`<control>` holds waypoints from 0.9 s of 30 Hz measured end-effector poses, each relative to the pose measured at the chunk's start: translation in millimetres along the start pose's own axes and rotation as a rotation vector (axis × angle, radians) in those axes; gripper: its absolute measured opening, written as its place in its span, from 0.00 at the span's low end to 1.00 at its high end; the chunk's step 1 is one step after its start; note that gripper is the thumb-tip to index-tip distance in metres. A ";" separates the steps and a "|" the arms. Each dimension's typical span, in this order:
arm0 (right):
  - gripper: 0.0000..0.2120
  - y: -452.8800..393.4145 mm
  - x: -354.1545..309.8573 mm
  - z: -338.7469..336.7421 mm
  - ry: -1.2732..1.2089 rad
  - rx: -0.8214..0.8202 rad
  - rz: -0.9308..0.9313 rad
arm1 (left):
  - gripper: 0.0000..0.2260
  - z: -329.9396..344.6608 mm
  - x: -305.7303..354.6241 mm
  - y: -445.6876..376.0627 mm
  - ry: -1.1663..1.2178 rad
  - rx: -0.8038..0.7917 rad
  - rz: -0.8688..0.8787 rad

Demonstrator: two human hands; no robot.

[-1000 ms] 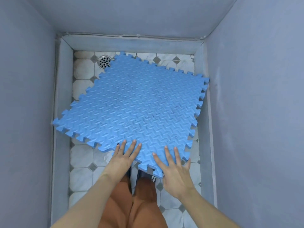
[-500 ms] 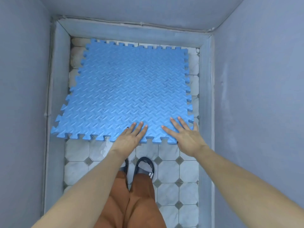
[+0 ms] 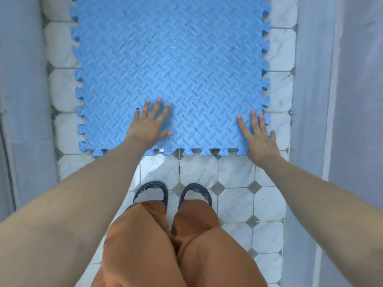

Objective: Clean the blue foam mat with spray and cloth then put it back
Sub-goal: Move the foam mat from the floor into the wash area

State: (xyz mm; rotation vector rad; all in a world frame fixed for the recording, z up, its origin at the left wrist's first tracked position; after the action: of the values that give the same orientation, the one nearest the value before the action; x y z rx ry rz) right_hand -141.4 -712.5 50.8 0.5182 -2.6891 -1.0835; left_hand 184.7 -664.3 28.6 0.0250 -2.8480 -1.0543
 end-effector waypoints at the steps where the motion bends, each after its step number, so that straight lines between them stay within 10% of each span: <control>1: 0.52 -5.5 -0.9 7.2 -0.007 -0.010 0.004 | 0.37 10.7 -4.9 -2.7 0.016 -0.009 -0.016; 15: 0.43 13.3 -24.3 -66.7 -0.085 -0.125 -0.018 | 0.39 -40.7 -18.6 32.3 0.030 0.000 -0.035; 20: 0.42 69.6 -24.8 -216.2 -0.118 -0.004 -0.021 | 0.39 -178.2 -26.1 93.9 0.035 0.098 -0.039; 27: 0.44 185.7 34.2 -539.3 -0.327 0.422 -0.009 | 0.48 -504.5 -13.2 182.7 0.170 0.652 0.036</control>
State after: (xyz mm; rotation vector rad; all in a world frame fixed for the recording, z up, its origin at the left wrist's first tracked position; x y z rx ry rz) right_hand -53.4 -941.6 566.8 0.4473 -3.2293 -0.6414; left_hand 253.9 -852.0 526.7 0.1065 -2.8759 -0.0749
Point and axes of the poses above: each hand's wrist, its own y-axis away from the middle knuckle, its own z-axis out of the palm, x = y × z, the point moved 2 cm from there along -y, towards the middle knuckle, and after that the axes turned 2 degrees about -z, right-handed, at the moved point
